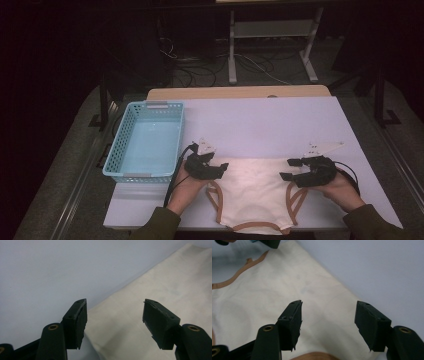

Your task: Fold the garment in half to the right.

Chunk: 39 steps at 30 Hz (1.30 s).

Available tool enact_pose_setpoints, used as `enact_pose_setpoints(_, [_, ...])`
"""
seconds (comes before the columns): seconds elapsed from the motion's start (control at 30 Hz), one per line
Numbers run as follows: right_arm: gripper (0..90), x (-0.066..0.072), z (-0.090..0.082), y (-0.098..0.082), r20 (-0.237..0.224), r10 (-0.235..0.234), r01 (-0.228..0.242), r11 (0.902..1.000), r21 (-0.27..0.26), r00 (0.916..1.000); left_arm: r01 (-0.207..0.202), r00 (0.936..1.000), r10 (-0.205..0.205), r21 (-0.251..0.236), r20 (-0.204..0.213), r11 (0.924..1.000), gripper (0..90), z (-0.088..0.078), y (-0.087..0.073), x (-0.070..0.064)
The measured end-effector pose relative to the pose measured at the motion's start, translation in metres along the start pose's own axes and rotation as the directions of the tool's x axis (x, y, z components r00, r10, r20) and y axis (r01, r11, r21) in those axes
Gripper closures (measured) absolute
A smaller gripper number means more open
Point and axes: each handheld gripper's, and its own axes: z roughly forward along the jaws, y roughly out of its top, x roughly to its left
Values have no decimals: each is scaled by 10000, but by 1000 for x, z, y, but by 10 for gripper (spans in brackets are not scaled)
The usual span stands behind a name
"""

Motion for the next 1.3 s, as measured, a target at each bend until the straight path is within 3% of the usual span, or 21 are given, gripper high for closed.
enact_pose_setpoints(0.23, [438,-26,1,4,781,620,-627,9980,72,9950,166,9990,-164,54,-408,9998,374,8,4,10])
enact_pose_setpoints(0.37, [520,-45,6,3,1171,916,-962,9948,346,9889,322,9978,-312,157,-577,9994,401,13,5,15])
enact_pose_setpoints(0.6, [621,-63,12,0,1408,1271,-1366,9888,599,9818,449,9956,-423,299,-831,9985,432,22,6,19])
enact_pose_setpoints(0.7, [678,-70,18,-3,1245,1393,-1508,9846,882,9824,520,9948,-487,352,-892,9980,443,24,6,20])
enact_pose_setpoints(0.9, [755,-68,25,-6,1112,1108,-1264,9814,1445,9876,452,9945,-395,568,-968,9974,453,27,5,21])
enact_pose_setpoints(1.3, [845,-66,27,-7,1052,1066,-1221,9803,1550,9887,488,9911,-358,1000,-1286,9938,518,32,1,23])
